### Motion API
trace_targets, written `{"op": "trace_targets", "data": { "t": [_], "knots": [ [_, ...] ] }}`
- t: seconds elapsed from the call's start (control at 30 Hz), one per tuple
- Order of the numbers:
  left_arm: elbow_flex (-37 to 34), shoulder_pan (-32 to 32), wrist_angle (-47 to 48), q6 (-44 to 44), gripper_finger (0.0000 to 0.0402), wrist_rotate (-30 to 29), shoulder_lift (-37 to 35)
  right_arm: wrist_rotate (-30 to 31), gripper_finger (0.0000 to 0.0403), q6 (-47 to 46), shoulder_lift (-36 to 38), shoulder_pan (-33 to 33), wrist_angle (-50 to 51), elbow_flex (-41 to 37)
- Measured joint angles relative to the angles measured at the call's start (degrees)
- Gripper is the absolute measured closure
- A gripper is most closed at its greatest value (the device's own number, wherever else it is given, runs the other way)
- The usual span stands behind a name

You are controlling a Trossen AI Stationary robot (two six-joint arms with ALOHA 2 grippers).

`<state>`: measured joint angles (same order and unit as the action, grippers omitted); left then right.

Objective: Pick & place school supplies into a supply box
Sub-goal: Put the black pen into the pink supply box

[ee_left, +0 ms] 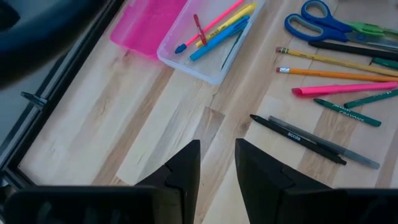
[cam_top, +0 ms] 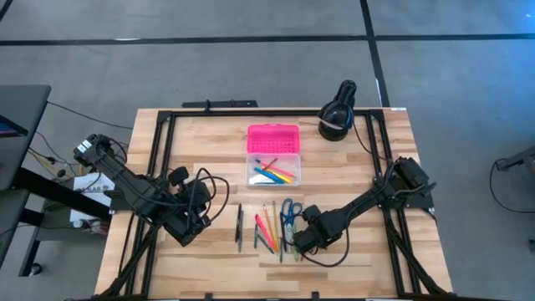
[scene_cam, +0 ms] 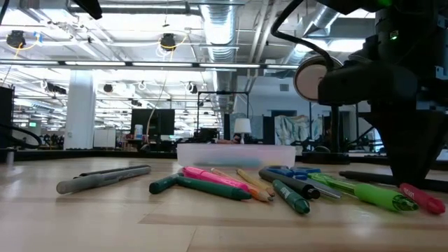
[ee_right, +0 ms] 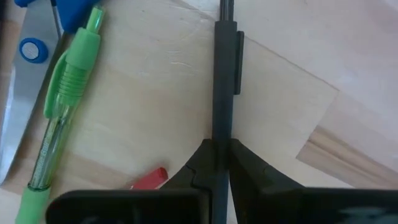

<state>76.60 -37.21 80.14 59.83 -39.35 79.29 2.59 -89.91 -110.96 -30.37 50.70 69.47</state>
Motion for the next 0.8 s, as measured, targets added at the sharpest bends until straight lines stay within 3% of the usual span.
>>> {"op": "trace_targets", "data": {
  "t": [0.4, 0.67, 0.8],
  "knots": [
    [0.0, 0.0, 0.4, -0.1, 0.0306, -0.9, 0.0, 3.5, 0.0386, 0.4, 4.3, -1.0, 7.2, 2.7],
    [0.0, 0.0, 0.5, -0.1, 0.0306, -2.2, 0.0, 13.4, 0.0388, 0.2, 13.4, -1.6, 8.8, 2.8],
    [0.0, 0.0, 0.4, -0.1, 0.0306, -3.2, 0.0, 20.1, 0.0388, 4.4, 18.0, -1.6, 8.4, 2.9]
  ]
}}
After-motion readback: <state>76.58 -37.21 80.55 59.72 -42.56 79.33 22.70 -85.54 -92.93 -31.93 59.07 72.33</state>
